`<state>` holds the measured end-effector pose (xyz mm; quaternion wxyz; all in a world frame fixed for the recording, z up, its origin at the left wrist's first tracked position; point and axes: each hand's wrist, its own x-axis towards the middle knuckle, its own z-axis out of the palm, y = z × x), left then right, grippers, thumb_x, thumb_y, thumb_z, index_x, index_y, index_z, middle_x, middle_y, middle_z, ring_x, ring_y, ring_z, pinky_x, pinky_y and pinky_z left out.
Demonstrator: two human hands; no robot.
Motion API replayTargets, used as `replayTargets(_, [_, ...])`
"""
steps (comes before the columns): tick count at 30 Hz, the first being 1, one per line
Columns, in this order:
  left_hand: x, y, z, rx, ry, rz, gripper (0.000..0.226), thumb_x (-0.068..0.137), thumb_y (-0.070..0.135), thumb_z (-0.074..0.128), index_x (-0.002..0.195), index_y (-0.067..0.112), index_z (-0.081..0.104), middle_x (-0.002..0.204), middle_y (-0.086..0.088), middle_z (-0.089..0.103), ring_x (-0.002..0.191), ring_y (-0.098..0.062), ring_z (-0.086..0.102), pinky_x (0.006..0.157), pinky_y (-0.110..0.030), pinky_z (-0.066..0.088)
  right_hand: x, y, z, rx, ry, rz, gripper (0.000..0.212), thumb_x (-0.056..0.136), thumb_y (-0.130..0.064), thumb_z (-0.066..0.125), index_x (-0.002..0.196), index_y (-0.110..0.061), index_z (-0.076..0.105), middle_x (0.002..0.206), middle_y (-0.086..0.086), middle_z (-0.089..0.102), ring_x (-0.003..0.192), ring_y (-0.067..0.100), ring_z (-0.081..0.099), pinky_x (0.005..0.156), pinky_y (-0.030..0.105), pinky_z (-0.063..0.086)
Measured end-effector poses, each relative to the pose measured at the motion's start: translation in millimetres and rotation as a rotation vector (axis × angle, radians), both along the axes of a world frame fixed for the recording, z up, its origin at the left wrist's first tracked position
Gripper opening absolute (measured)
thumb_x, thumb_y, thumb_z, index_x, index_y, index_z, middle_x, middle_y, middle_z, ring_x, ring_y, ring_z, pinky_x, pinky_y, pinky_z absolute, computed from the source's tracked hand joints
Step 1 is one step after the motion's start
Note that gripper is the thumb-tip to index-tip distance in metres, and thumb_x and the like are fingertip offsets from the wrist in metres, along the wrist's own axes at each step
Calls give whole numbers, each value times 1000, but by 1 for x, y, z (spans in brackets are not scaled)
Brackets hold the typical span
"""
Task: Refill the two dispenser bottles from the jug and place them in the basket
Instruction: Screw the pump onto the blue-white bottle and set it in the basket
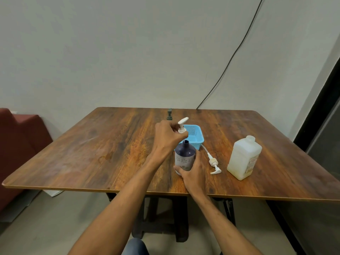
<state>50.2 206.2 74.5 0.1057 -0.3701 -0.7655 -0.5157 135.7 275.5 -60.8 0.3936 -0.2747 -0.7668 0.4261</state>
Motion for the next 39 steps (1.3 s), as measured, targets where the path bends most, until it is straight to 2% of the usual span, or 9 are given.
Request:
replayTargets(7, [-4, 10, -14, -84, -35, -23, 10, 74, 15, 79, 72, 8, 73, 79, -7, 75, 65, -13, 69, 57, -38, 58, -2, 3, -4, -9, 11, 8, 96, 71, -31, 91, 150, -23, 35, 149, -6, 50, 137, 13, 47, 109, 33, 44])
replayTargets(12, [-2, 11, -22, -153, -54, -73, 15, 78, 18, 81, 84, 5, 74, 79, 5, 68, 61, -4, 64, 52, -13, 52, -1, 3, -2, -30, 8, 13, 96, 71, -29, 91, 150, -22, 36, 147, -5, 51, 133, 7, 46, 102, 23, 40])
replayTargets(16, [-1, 9, -31, -141, -62, -91, 15, 77, 18, 80, 85, 6, 76, 75, 6, 67, 58, 1, 62, 53, -12, 51, -2, 4, -4, -29, 0, 20, 97, 71, -32, 90, 150, -26, 35, 146, -7, 52, 132, 11, 50, 102, 28, 47])
replayTargets(19, [-3, 10, -33, -158, -73, -119, 23, 77, 16, 78, 97, 6, 76, 84, 2, 70, 62, -2, 62, 52, -10, 47, -3, 5, -6, -28, -11, 10, 99, 71, -33, 91, 151, -27, 33, 148, -6, 50, 136, 14, 48, 105, 34, 47])
replayTargets(22, [-6, 12, -39, -143, -174, -187, 34, 81, 15, 73, 115, 11, 69, 103, 0, 70, 85, -14, 68, 69, -21, 59, -4, 5, -6, -23, -14, 10, 100, 71, -34, 91, 151, -30, 32, 148, -6, 50, 136, 16, 48, 106, 38, 49])
replayTargets(25, [-2, 11, -52, 23, -267, -136, 59, 80, 21, 76, 134, 21, 52, 117, 9, 59, 104, -11, 61, 81, -24, 59, -4, 5, -5, -21, -12, 6, 99, 70, -33, 91, 150, -30, 34, 147, -7, 52, 134, 16, 50, 105, 40, 51])
replayTargets(28, [8, 11, -60, 206, -244, -16, 52, 72, 28, 86, 115, 20, 59, 107, 9, 63, 95, -6, 62, 77, -15, 56, -3, 5, -5, -29, 14, 21, 97, 70, -31, 91, 149, -30, 35, 146, -9, 53, 133, 13, 51, 106, 39, 51])
replayTargets(33, [14, 19, -60, 220, -242, -35, 33, 74, 23, 87, 100, 14, 68, 94, 11, 67, 83, 2, 66, 66, -8, 52, -2, 3, -3, 5, 16, 0, 91, 73, -25, 89, 148, -28, 38, 143, -7, 54, 129, 11, 53, 102, 28, 49])
replayTargets(39, [0, 6, -59, 125, -391, -354, 26, 95, 5, 61, 119, 14, 66, 116, 12, 68, 109, 3, 63, 92, -20, 54, -3, 6, -5, -9, -1, 11, 96, 66, -29, 93, 145, -31, 38, 136, -9, 57, 119, 10, 56, 93, 31, 53])
